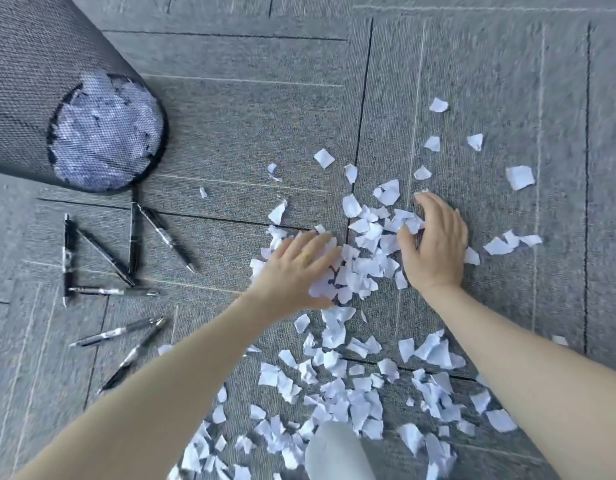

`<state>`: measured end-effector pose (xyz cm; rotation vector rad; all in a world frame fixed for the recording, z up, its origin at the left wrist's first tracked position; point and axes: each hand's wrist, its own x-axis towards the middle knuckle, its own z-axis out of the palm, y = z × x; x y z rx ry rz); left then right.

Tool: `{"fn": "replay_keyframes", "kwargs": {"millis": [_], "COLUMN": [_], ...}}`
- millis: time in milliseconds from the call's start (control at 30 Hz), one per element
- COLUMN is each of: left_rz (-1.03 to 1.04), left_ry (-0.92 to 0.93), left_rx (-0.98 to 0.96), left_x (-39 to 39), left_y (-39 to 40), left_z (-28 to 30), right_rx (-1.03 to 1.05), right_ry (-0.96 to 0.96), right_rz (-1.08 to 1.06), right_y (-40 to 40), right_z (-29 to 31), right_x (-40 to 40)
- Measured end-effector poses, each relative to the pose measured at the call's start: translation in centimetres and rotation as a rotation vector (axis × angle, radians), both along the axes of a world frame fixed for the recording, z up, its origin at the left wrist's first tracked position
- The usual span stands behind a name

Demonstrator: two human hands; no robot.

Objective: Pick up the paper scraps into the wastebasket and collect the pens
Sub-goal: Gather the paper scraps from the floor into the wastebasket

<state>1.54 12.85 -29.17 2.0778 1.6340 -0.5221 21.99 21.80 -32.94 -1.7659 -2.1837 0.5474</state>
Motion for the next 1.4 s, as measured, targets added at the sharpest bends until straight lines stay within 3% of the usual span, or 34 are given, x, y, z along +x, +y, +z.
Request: {"fn": "replay_keyframes", "kwargs": {"millis": [133, 400, 500, 633, 800, 900, 1000, 1167, 1333, 1400], "left_rz": [0.226, 0.303, 0.604, 1.071, 1.129, 1.098, 1.082, 1.097, 1.246, 1.336], "left_ry": [-0.021, -0.086, -0.290, -0.567, -0.575, -0.614, -0.721, -0.896, -1.158, -1.260], "left_rx": [0.056, 0.186, 0.185, 0.092, 0.052, 0.034, 0.032, 0.216, 0.551, 0.703], "left_x": [1.8, 2.0, 2.5, 2.0, 0.6, -0.8, -3.0, -8.3, -15.1, -18.4], "left_y": [-3.0, -2.6, -2.3, -3.4, -6.0, -5.7, -4.7, -3.0, 0.0, 1.6], "left_z": [-0.2, -0.4, 0.2, 0.9, 1.4, 3.4, 7.5, 15.4, 22.9, 24.9], "right_rx": [0.007, -0.175, -0.200, -0.063, 0.104, -0.007, -0.214, -0.545, -1.038, -1.167], "right_ry": [0.006, -0.114, -0.159, -0.181, -0.069, -0.095, -0.132, 0.320, 1.016, 1.201], "right_rz": [0.014, 0.324, 0.565, 0.575, 0.643, 0.712, 0.631, 0.219, -0.052, -0.104], "right_y": [-0.1, 1.5, -3.3, -7.5, -6.1, -5.1, -4.4, -5.0, -3.4, -1.7], "right_z": [0.2, 1.1, 1.6, 0.7, 0.3, 1.3, 2.6, 7.8, 15.8, 19.7], "right_x": [0.1, -3.3, -4.5, -3.8, -4.9, -5.6, -6.4, -10.0, -18.2, -21.9]}}
